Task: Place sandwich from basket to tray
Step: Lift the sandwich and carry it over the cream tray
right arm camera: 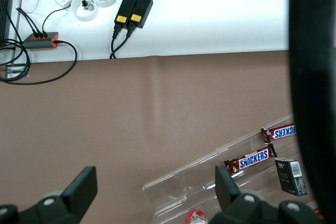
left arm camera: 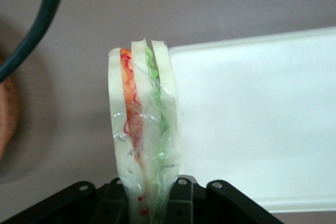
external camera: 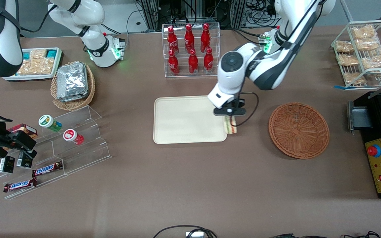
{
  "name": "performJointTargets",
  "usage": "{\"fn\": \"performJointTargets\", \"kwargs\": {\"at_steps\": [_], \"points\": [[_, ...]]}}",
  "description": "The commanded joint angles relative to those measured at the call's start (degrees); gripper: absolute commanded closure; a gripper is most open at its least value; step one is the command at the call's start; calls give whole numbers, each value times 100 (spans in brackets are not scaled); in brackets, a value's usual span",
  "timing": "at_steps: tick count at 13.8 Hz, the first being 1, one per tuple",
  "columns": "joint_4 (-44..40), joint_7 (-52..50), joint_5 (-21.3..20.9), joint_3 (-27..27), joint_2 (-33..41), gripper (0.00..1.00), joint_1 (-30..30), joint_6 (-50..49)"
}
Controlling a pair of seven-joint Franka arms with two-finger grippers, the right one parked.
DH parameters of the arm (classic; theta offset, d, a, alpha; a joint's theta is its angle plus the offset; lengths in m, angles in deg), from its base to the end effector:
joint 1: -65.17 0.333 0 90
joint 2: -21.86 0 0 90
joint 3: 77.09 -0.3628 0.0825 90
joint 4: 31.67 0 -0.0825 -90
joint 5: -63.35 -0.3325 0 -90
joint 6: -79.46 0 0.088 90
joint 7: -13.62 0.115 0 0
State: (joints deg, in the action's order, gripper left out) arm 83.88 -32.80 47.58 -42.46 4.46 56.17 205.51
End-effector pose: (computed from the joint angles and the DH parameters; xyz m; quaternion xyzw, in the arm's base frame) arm 0.4273 -0.3611 0.3907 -0.9980 0.0520 0.0029 0.0354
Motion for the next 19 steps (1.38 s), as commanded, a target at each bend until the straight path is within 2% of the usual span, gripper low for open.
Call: {"fn": "performJointTargets", "kwargs": {"at_steps": [1, 7, 10, 15, 16, 17, 18, 19], "points": [[-147, -253, -146, -17, -412, 100, -234, 218], [-296, -359, -277, -35, -1151, 100, -595, 534], [-288, -438, -436, -44, -1292, 100, -744, 623], [-261, -429, -445, -44, -1380, 100, -841, 623], [-261, -438, -445, -44, -1406, 85, -841, 614], [-261, -455, -445, -44, -1406, 47, -841, 614], [-261, -456, -445, -44, -1406, 30, -841, 606], [-261, -438, -453, -52, -1406, 20, -867, 588]]}}
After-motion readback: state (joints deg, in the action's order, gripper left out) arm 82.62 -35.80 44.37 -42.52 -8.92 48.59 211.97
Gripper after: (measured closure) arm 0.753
